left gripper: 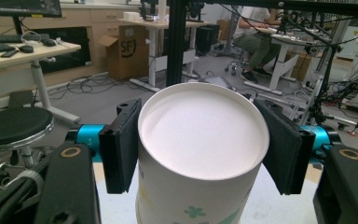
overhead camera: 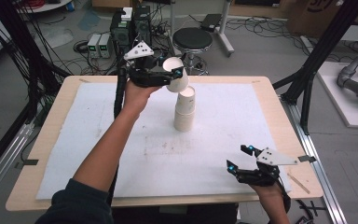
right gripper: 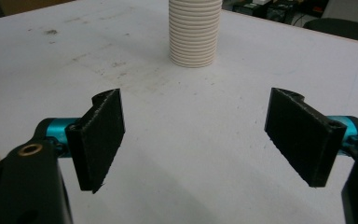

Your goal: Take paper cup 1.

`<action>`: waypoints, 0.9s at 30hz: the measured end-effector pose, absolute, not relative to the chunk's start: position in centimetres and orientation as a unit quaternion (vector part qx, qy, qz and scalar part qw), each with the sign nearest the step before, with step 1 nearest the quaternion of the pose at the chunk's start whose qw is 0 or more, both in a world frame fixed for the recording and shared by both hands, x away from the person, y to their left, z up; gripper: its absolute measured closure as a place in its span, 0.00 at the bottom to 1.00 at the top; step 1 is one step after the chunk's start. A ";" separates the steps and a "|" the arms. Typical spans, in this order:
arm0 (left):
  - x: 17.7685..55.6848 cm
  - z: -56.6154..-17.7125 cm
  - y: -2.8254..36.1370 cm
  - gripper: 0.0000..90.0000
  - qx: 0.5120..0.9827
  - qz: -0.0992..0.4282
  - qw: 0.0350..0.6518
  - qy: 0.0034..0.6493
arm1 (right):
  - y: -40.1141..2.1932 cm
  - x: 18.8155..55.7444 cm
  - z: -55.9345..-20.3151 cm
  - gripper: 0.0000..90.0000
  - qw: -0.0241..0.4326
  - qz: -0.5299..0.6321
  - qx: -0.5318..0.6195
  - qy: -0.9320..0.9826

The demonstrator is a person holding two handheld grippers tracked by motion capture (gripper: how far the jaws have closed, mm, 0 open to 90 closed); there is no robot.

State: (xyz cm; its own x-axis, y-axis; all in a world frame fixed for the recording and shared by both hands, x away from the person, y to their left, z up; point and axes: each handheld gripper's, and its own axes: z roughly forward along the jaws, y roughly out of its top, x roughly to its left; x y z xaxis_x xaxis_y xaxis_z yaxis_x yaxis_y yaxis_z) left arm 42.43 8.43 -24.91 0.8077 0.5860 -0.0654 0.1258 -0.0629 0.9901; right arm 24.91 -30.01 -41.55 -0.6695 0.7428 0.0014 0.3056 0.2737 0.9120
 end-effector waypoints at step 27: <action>35.8 -28.2 14.9 0.39 0.708 0.174 0.644 0.232 | -29.2 25.3 -41.6 0.23 0.207 0.493 0.333 0.777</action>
